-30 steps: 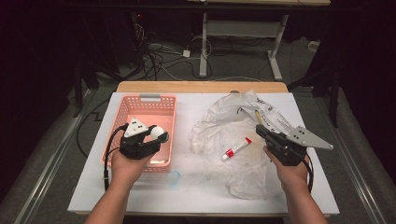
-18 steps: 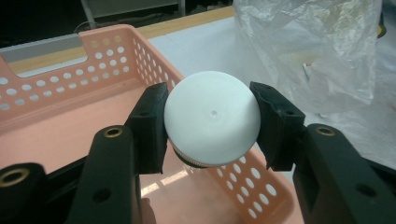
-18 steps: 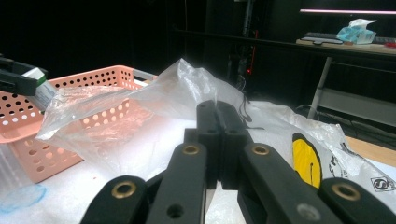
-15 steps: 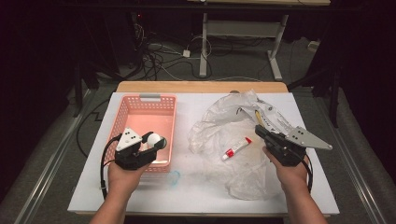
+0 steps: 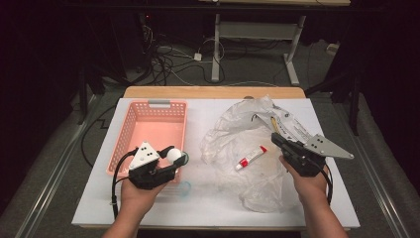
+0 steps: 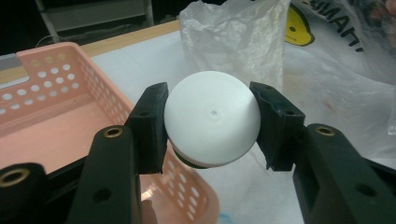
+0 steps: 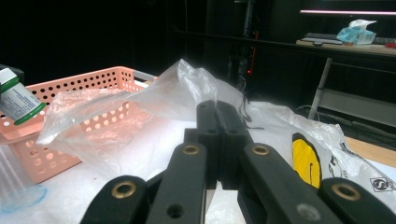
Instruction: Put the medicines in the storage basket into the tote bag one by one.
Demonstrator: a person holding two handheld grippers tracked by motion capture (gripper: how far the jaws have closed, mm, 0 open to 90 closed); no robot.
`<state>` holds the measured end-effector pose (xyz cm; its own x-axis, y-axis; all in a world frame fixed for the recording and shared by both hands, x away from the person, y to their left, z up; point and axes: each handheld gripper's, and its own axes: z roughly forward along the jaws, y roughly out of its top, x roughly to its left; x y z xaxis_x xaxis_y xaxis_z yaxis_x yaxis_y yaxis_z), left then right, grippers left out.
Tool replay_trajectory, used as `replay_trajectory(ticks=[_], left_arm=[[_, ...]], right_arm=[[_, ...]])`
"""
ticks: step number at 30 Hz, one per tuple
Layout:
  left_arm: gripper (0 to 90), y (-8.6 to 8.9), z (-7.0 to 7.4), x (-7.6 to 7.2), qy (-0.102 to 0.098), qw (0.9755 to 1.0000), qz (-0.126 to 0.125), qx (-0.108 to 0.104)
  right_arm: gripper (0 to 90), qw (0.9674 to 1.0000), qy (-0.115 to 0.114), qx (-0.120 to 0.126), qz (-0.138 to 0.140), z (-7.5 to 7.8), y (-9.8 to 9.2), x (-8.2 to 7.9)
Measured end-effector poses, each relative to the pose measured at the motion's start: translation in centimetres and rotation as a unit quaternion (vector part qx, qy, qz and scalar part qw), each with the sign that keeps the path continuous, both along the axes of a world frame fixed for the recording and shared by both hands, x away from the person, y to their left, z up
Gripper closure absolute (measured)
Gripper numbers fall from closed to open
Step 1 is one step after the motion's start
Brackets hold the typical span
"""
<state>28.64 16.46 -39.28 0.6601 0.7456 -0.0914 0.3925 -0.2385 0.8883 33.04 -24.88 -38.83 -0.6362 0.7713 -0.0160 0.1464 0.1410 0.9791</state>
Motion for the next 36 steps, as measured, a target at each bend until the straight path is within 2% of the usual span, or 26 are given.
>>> replay_trajectory(ticks=[11, 15, 23, 31, 36], left_arm=[[48.4, -2.1, 0.1, -0.9, -0.006, 0.9994, -0.035, 0.006], [48.4, -3.3, -0.3, -1.2, -0.005, 0.9984, -0.054, 0.016], [48.4, -4.9, -0.9, -1.5, -0.001, 0.9967, -0.076, 0.028], [48.4, -6.4, -1.3, -1.4, 0.004, 0.9953, -0.092, 0.028], [48.4, -7.6, -1.0, -0.7, -0.001, 0.9946, -0.100, 0.028]], right_arm=[[90.0, 1.0000, 0.002, 0.002, 0.002, 0.1, 0.1, -0.2], [90.0, 1.0000, 0.000, -0.001, 0.002, 0.1, 0.1, -0.1], [90.0, 1.0000, 0.001, -0.004, 0.004, -0.1, 0.3, -0.1], [90.0, 0.9999, 0.003, -0.007, 0.009, -0.1, 0.6, -0.1], [90.0, 0.9999, 0.003, -0.009, 0.009, -0.2, 0.6, -0.1]])
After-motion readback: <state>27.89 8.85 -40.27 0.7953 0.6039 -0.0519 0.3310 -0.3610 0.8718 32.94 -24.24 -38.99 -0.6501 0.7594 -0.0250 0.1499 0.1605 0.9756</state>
